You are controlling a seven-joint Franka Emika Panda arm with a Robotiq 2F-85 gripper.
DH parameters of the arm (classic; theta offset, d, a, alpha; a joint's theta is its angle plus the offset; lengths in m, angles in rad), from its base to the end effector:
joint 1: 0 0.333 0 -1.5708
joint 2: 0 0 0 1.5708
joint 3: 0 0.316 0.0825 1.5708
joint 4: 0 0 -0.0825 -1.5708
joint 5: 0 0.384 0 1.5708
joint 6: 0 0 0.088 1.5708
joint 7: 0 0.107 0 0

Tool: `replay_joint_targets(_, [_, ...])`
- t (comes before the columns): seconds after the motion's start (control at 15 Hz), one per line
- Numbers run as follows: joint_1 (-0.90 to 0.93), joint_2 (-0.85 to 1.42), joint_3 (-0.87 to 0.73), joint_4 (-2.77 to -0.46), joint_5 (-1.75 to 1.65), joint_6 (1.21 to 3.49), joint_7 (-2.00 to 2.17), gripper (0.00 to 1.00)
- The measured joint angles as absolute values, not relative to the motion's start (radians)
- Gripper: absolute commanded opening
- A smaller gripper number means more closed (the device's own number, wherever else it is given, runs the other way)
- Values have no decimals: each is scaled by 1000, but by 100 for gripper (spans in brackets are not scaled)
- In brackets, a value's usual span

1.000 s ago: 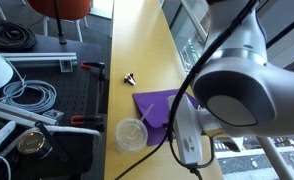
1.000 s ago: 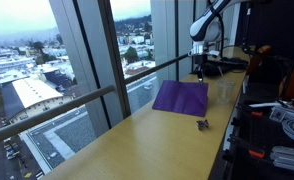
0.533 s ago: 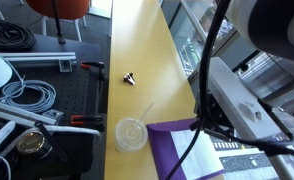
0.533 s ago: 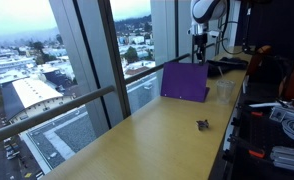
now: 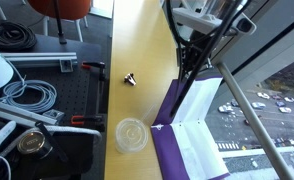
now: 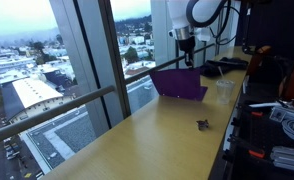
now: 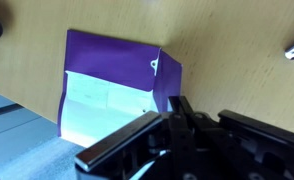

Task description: Open the folder

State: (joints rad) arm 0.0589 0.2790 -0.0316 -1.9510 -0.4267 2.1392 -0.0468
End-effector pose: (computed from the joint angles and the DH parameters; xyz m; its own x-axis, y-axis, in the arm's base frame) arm 0.6010 -0.0006 0.3328 0.9455 0.2909 -0.1462 0.3238 -0.8872 0.3286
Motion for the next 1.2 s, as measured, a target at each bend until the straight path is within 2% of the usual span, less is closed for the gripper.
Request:
replay_joint_targets(0.53, [273,337,63,-1971,-548,2085,197,0])
replay_joint_targets(1.2, [345,427,85,-1818,-542,1909,376,0])
